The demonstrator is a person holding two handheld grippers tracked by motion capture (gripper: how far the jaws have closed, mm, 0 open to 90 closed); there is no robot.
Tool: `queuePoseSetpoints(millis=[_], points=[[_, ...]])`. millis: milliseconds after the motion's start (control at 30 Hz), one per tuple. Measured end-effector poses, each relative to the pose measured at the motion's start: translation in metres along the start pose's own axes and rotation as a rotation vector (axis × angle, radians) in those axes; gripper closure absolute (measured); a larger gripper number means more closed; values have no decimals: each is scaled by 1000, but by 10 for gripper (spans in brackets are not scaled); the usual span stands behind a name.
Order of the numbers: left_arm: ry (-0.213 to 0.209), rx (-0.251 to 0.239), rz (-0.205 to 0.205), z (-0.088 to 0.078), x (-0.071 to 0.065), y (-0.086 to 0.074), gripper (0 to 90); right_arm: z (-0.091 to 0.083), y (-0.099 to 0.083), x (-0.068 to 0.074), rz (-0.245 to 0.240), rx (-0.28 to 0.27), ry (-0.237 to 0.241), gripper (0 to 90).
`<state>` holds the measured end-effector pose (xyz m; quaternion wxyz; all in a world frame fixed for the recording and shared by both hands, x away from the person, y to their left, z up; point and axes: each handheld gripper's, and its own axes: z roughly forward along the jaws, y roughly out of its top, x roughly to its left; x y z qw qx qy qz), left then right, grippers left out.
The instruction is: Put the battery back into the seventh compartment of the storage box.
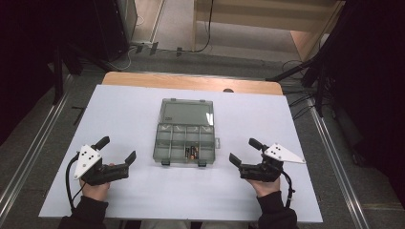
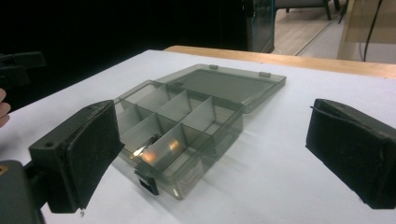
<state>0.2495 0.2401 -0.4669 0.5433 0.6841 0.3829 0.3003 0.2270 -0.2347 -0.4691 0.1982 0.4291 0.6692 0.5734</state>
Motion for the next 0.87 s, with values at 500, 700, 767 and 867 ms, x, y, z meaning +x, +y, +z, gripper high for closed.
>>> queuePoseSetpoints(millis=[500, 700, 767, 867], points=[[-1, 2, 0, 1, 0, 0, 0, -45, -12, -27, -65, -62, -151, 61], [-6, 3, 6, 2, -1, 1, 0, -55, -18, -38, 18, -105, -166, 60], [-6, 6, 9, 3, -2, 0, 0, -55, -18, -39, 20, -106, -174, 59], [-9, 7, 7, 3, -2, 0, 0, -52, -18, -37, 7, -93, -164, 58]])
